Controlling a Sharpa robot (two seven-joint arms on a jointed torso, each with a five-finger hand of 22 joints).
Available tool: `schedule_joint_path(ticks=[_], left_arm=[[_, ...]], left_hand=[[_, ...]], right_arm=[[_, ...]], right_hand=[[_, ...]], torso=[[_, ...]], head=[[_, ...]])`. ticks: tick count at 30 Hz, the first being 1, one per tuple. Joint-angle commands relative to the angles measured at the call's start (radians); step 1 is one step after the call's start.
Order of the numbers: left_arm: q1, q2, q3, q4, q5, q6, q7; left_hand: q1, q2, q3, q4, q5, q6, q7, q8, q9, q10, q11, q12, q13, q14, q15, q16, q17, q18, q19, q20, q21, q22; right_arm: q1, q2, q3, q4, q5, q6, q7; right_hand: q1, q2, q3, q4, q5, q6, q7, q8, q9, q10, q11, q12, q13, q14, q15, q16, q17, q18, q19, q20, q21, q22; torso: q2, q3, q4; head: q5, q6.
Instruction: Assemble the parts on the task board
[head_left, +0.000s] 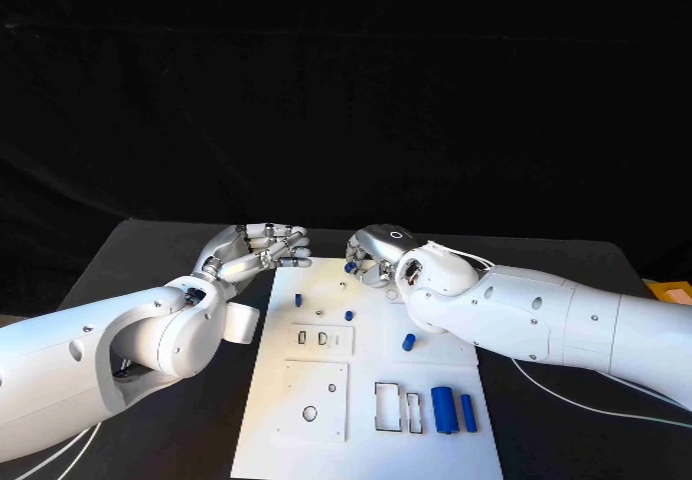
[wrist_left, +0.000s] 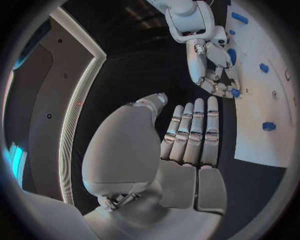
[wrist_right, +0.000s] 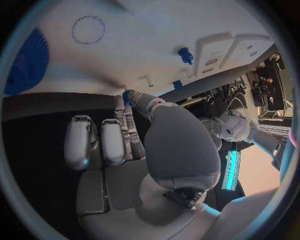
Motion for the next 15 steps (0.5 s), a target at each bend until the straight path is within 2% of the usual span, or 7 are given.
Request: schedule_joint_path(ticks=[1, 7, 11, 15], left_arm=[[0.003, 0.003, 0.001, 0.002, 0.002, 0.020, 0.003], [0.006, 0.001, 0.001, 0.003, 0.002, 0.020, 0.002], [0.008, 0.001, 0.001, 0.004, 0.002, 0.021, 0.002], [0.009, 0.000, 0.001, 0.005, 0.002, 0.022, 0.001]], left_hand=[[0.006, 0.005, 0.000, -0.005, -0.002, -0.006, 0.017, -0.006, 0.001, -0.006, 0.002, -0.003, 0.001, -0.003, 0.000, -0.003, 0.001, 0.011, 0.003, -0.001, 0.004, -0.001], [0.006, 0.005, 0.000, -0.005, -0.002, -0.006, 0.017, -0.006, 0.001, -0.006, 0.002, -0.003, 0.001, -0.003, 0.000, -0.003, 0.001, 0.011, 0.003, -0.001, 0.004, -0.001], [0.006, 0.005, 0.000, -0.005, -0.002, -0.006, 0.017, -0.006, 0.001, -0.006, 0.002, -0.003, 0.001, -0.003, 0.000, -0.003, 0.001, 0.011, 0.003, -0.001, 0.004, -0.001], [0.006, 0.005, 0.000, -0.005, -0.002, -0.006, 0.017, -0.006, 0.001, -0.006, 0.002, -0.003, 0.001, -0.003, 0.000, -0.003, 0.001, 0.011, 0.003, -0.001, 0.004, -0.001]], right_arm=[[-0.005, 0.006, -0.002, -0.007, -0.002, 0.012, 0.006], [-0.007, 0.016, -0.002, -0.023, -0.001, 0.013, 0.006], [-0.007, 0.023, -0.002, -0.035, 0.002, 0.014, 0.007], [-0.007, 0.027, -0.002, -0.039, 0.006, 0.018, 0.011]], right_hand=[[-0.005, 0.001, 0.000, 0.007, 0.000, 0.000, 0.001, 0.002, 0.069, -0.004, 0.003, -0.003, -0.001, 0.022, -0.002, 0.006, -0.002, -0.006, 0.003, 0.002, 0.003, 0.000], [-0.008, -0.002, 0.001, 0.009, -0.003, -0.007, 0.003, -0.001, 0.070, -0.008, 0.004, -0.005, -0.001, 0.021, -0.001, 0.005, -0.005, -0.006, 0.001, 0.003, 0.001, -0.002], [-0.013, -0.007, 0.003, 0.012, -0.004, -0.019, 0.007, -0.008, 0.072, -0.019, 0.008, -0.010, -0.003, 0.019, 0.002, 0.003, -0.010, -0.005, -0.003, 0.005, -0.002, -0.006], [-0.016, -0.014, 0.006, 0.014, -0.006, -0.032, 0.012, -0.016, 0.073, -0.034, 0.014, -0.016, -0.005, 0.016, 0.007, 0.000, -0.019, -0.003, -0.009, 0.008, -0.007, -0.012]], torso=[[0.001, -0.0002, 0.0012], [0.002, -0.0013, 0.0008], [0.001, -0.0001, 0.0001], [0.001, -0.0004, -0.0009]], head=[[0.000, 0.000], [0.004, 0.001], [0.004, -0.001], [0.005, -0.002]])
